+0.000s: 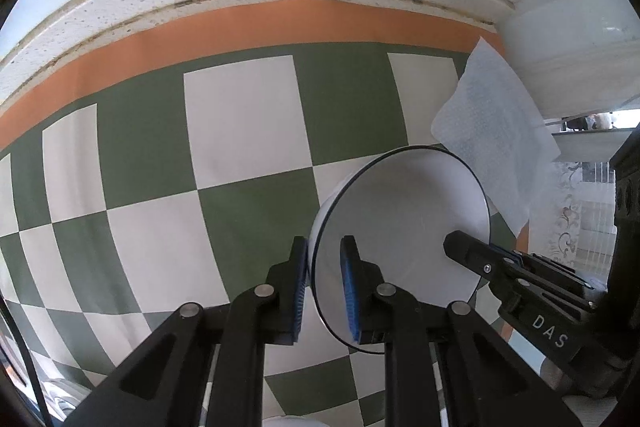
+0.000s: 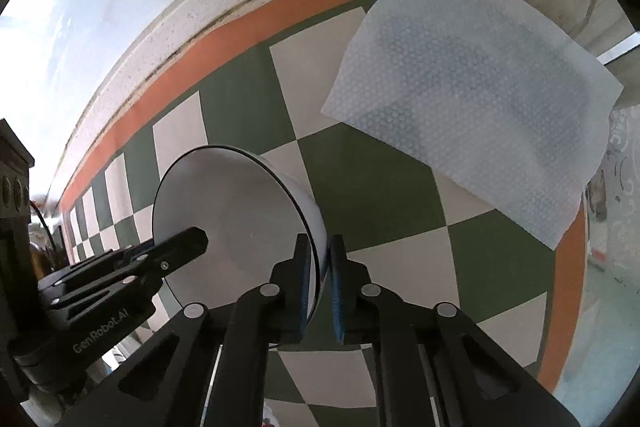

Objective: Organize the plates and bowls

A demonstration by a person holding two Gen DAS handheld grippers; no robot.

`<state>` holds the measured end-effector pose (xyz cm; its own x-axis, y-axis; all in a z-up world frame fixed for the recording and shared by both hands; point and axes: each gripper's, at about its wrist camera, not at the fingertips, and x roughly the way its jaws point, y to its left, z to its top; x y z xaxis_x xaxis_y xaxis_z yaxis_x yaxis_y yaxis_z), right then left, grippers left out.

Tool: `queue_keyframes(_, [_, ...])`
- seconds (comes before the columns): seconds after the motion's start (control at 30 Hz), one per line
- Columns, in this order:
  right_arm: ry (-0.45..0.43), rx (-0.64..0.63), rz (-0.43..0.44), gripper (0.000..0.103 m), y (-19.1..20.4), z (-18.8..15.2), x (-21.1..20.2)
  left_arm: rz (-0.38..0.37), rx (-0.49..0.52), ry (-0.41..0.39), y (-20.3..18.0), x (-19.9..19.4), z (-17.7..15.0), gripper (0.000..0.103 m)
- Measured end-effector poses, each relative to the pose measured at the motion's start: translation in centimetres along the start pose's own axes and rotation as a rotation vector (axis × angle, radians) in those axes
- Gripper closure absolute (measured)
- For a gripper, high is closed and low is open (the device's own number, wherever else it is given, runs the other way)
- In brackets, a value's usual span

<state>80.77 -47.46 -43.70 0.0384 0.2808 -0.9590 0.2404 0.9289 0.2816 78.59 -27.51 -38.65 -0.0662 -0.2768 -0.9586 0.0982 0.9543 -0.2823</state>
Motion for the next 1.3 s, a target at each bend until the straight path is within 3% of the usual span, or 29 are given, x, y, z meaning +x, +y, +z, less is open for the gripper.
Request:
queue_keyframes(0.47, [-0.049,-0.043,0.024,0.094,1.6,-3.0,-4.4,0.014,0.034,-0.091,-1.5,-4.6,-3.6,0.088])
queue_keyframes(0.93, [-0.088,-0.11,0.067,0.094,4.6,-12.1,-10.4,-0.005,0.053,-0.17,-0.1,-11.5,-11.9,0.088])
queue_keyframes(1.3, [-0.045,-0.143,0.069,0.094,5.9,-20.2,-9.6,-0.007,0.041,-0.138,2.0,-11.5,-19.0,0.088])
